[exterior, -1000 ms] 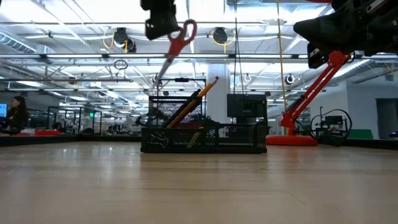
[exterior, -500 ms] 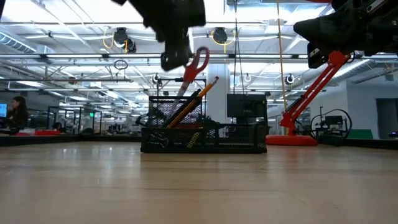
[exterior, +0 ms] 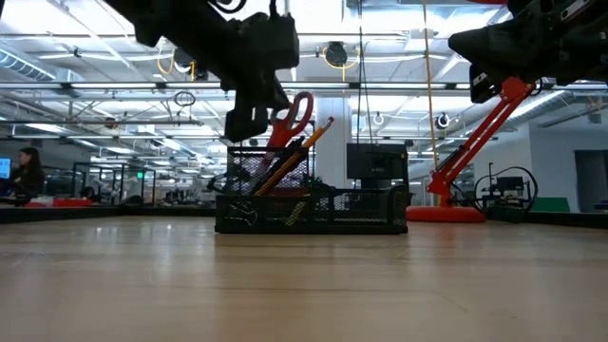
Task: Pick and place office supplies into organizer
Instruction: Put the red scissors into the desk organizer, then put the pink sticky notes into the desk organizer
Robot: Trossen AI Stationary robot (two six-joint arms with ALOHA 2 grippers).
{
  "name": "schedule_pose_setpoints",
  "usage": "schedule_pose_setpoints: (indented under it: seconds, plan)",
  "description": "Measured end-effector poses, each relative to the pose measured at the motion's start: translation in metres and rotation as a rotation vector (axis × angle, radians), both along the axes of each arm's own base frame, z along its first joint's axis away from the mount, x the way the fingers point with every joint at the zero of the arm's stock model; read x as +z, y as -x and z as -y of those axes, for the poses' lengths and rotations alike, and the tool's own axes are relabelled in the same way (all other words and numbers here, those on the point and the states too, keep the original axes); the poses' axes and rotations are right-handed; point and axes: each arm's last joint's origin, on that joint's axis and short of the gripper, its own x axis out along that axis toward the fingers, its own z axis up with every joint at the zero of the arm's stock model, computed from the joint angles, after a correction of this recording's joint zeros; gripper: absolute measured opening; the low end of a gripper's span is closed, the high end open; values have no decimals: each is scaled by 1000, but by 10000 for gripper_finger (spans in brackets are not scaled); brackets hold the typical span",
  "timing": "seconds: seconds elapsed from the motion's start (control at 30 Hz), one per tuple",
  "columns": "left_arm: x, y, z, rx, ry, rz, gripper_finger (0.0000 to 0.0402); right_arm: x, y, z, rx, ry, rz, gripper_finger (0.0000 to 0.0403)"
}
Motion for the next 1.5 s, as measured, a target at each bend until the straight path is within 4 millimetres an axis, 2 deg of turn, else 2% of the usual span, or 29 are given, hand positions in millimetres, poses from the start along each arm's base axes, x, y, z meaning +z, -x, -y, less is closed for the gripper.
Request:
schedule_pose_setpoints:
  seconds: [0.27,0.6,0.73,1.0,1.2,1.3,1.4,1.5]
  plan:
    - [-13,6,-6,-13,54,15,19,0,0,0,0,3,1,0]
    - [-13,6,-7,-3,105,79,27,0,0,0,-1,3,1,0]
    - [-13,6,-4,-12,117,93,59,0,0,0,-1,3,1,0]
    - [-11,5,0,-16,89,78,152,0,0,0,-1,3,1,0]
    - [3,4,16,-16,5,49,190,0,0,0,0,-2,0,0]
    - [23,7,33,-10,-27,93,197,0,0,0,0,-5,0,0]
    - [50,21,60,-76,25,201,192,-1,0,0,1,-7,-14,0]
    - [76,46,88,-231,167,320,173,-3,0,0,3,0,-36,0]
